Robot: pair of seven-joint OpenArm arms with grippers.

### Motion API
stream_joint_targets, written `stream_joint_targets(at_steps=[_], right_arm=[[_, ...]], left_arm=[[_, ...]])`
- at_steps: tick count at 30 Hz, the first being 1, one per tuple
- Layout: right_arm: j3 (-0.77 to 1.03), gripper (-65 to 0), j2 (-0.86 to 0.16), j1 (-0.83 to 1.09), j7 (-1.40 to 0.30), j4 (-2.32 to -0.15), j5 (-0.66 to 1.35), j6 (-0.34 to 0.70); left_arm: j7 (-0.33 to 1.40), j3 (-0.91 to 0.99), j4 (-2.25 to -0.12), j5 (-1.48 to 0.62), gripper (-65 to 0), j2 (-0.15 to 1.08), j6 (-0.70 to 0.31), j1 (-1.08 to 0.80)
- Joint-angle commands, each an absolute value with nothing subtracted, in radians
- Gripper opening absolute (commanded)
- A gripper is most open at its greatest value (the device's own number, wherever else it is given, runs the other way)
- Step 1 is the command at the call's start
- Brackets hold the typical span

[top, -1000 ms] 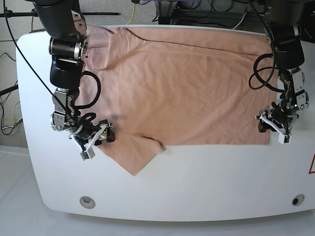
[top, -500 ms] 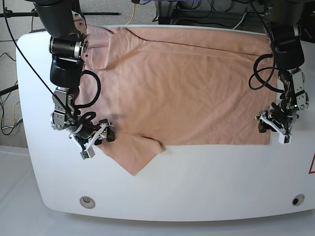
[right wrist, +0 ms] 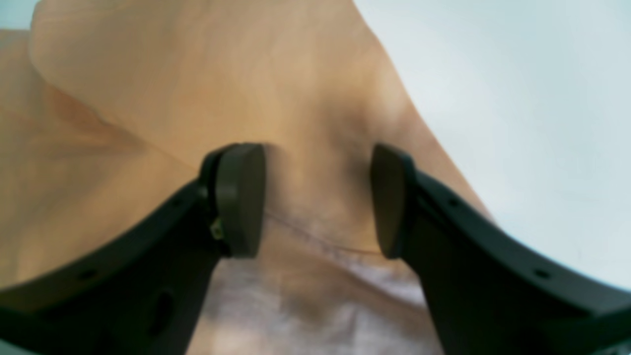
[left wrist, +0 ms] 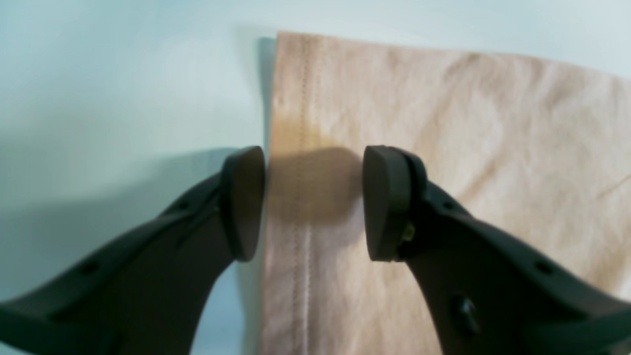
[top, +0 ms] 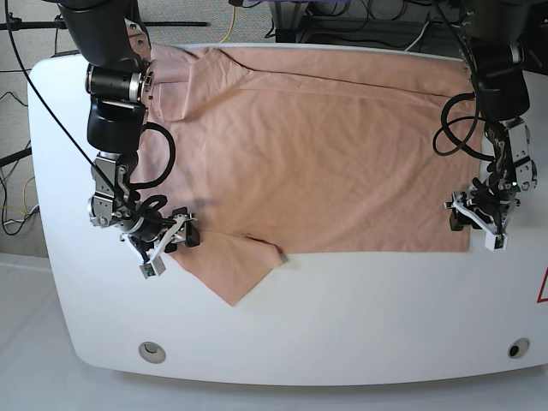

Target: Fold the T-shirt properly

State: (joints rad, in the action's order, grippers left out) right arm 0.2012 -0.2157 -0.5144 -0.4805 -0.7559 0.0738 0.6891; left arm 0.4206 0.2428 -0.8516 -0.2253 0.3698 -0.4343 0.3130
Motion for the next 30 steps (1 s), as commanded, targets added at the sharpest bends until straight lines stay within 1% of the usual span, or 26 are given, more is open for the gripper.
stream_joint_targets(at_steps=[1,15,25,27,30], right_arm=[[0.200,-31.1,-0.224,-0.545,-0.477,-0.767,0.076,0.698],[0.199,-31.5,-0.223,-0.544,-0.473,-0.765,0.073,0.698],[0.199,-31.4,-0.222,-0.542,-0.470,-0.759,0.075,0.698],[0.200,-31.5,-0.218,-0.539,-0.469,-0.755,0.076,0.698],[0.200,-31.5,-0.216,-0.539,-0.469,-0.756,0.076,0.698]], left_arm=[[0.408,0.244,-0.872,-0.233,-35.3,0.387,-0.435,0.333],[0.400,0.260,-0.866,-0.233,-35.8,0.380,-0.434,0.333],[0.405,0.277,-0.898,-0.238,-40.5,0.373,-0.439,0.327],[0.408,0.298,-0.930,-0.237,-38.5,0.370,-0.436,0.320],[0.408,0.307,-0.952,-0.237,-37.3,0.366,-0.435,0.317]])
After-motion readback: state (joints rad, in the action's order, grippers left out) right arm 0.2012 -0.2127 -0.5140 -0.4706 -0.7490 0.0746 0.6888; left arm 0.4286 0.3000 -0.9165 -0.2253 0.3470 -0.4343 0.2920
